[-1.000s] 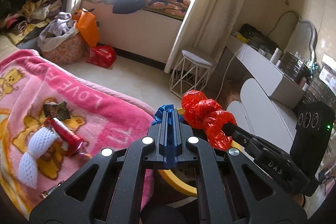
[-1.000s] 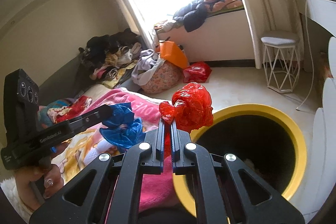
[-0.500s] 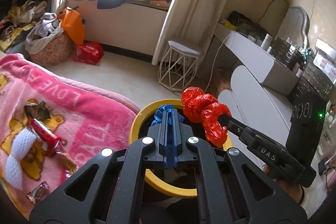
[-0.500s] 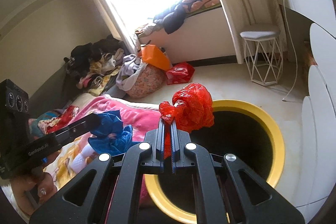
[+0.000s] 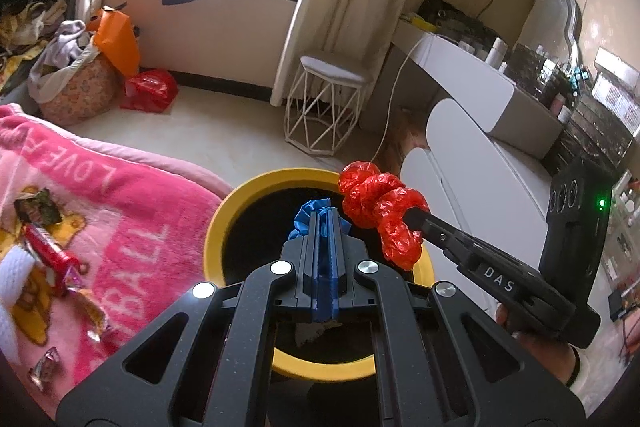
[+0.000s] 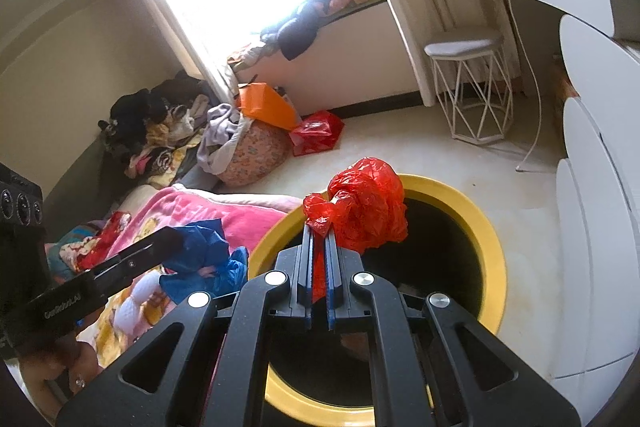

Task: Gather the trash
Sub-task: 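Open both grippers above the bin to drop the bags, then move both open tools back over the trash on the blanket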

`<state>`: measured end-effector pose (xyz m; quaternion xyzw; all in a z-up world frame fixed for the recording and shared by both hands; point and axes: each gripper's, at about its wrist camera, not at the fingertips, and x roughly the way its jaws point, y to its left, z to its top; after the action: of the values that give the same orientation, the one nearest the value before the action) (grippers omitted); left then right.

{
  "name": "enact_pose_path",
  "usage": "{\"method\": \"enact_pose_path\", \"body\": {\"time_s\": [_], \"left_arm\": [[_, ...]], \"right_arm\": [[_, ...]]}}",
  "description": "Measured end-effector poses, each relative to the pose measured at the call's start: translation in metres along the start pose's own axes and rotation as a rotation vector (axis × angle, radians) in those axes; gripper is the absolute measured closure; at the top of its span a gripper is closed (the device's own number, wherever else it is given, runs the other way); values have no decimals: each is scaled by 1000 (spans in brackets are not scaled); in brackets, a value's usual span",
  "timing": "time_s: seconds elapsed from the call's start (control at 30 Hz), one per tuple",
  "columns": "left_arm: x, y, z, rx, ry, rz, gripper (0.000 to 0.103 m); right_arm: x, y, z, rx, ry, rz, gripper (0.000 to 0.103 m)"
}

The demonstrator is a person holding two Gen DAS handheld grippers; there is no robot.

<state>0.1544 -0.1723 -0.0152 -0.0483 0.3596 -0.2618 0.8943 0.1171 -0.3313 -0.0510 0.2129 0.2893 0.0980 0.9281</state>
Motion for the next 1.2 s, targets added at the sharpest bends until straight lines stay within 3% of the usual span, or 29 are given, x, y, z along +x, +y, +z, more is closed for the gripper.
{"method": "enact_pose_path", "body": {"time_s": [0.7,0.77,0.83,0.9,0.97,1.0,1.03,1.2], "left_arm": [[55,2,-9,-20,109,-4,101],[58,3,-9,-21,115,2,92],[59,4,-8,-26,111,12,62],[56,5,-7,-36,101,16,58],[51,5,-7,-28,87,45,41],[49,6,-7,-29,77,55,22],[46,7,-7,-39,54,73,10],[31,16,-8,-59,34,123,10]], "right_arm": [[17,-27,-8,47,75,-44,97],[19,-27,-10,56,87,-64,92],[18,-28,-10,61,88,-80,61],[14,-29,-10,59,72,-100,56],[12,-28,-10,46,66,-118,51],[11,-29,-10,41,62,-126,49],[10,-28,-9,38,58,-130,47],[4,-23,-9,16,35,-147,41]]}}
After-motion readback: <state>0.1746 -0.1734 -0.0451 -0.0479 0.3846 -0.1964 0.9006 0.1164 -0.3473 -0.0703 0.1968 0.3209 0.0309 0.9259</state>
